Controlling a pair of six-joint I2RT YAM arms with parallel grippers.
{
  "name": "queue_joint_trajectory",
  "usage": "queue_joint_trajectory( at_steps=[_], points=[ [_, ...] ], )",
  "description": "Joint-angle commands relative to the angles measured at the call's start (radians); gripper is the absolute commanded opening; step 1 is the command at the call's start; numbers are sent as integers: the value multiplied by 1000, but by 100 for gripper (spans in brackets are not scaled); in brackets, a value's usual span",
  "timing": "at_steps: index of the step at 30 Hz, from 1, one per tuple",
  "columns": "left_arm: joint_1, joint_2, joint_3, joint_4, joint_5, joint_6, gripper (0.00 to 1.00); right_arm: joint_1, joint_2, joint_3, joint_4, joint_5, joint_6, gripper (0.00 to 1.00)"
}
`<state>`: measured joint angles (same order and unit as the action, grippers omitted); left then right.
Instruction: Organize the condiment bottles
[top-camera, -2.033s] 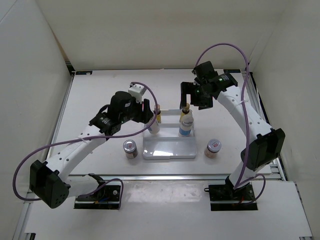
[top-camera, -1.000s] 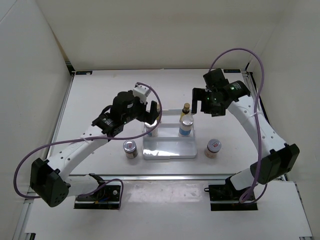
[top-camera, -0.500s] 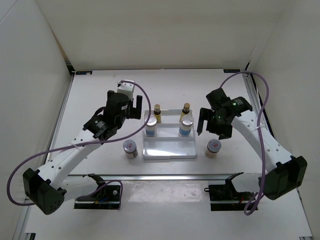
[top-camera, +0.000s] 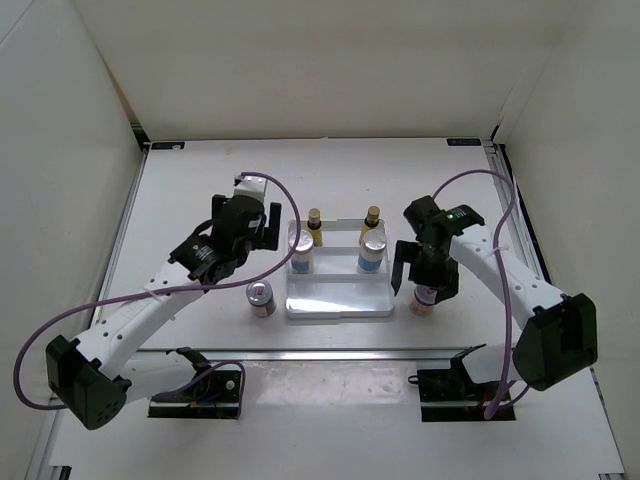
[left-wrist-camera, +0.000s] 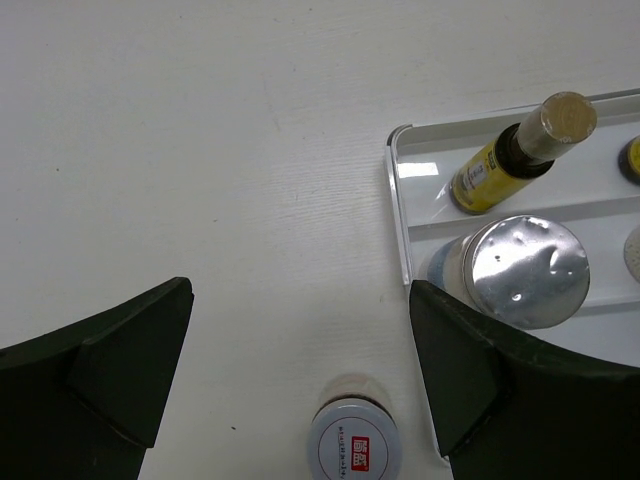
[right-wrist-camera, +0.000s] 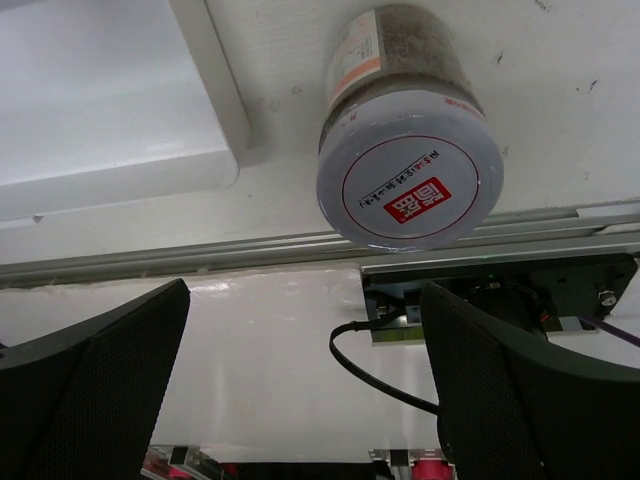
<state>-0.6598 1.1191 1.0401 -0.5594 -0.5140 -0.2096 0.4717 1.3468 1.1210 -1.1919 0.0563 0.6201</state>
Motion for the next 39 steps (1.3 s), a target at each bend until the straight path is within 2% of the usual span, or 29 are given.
queue_joint_trajectory(
  at_steps=[1,7,14,16,20,26,30,39],
  points=[
    [-17,-10,-3,-37,-37,-11,100,4,3,-20,29,-23,-3,99],
    [-26,-10,-3,-37,-57,-11,100,13,14,-40,40,-9,-4,95],
    [-46,-21,-23,-46,-90,-11,100,13,-31,36,-9,77,23,95],
    [-57,-21,-34,-46,-90,-20,100,13,-41,36,-18,102,38,100],
    [-83,-12,-54,-46,-69,-30,100,13,-54,25,-47,152,69,100],
    [-74,50,-32,-103,-80,-123,100,13,-6,-3,-48,162,69,100],
    [-21,50,-41,-114,-21,-236,100,13,22,-12,-48,152,49,100],
    [-21,32,-83,-146,-3,-324,100,-60,40,-58,21,61,-14,89]
  ],
)
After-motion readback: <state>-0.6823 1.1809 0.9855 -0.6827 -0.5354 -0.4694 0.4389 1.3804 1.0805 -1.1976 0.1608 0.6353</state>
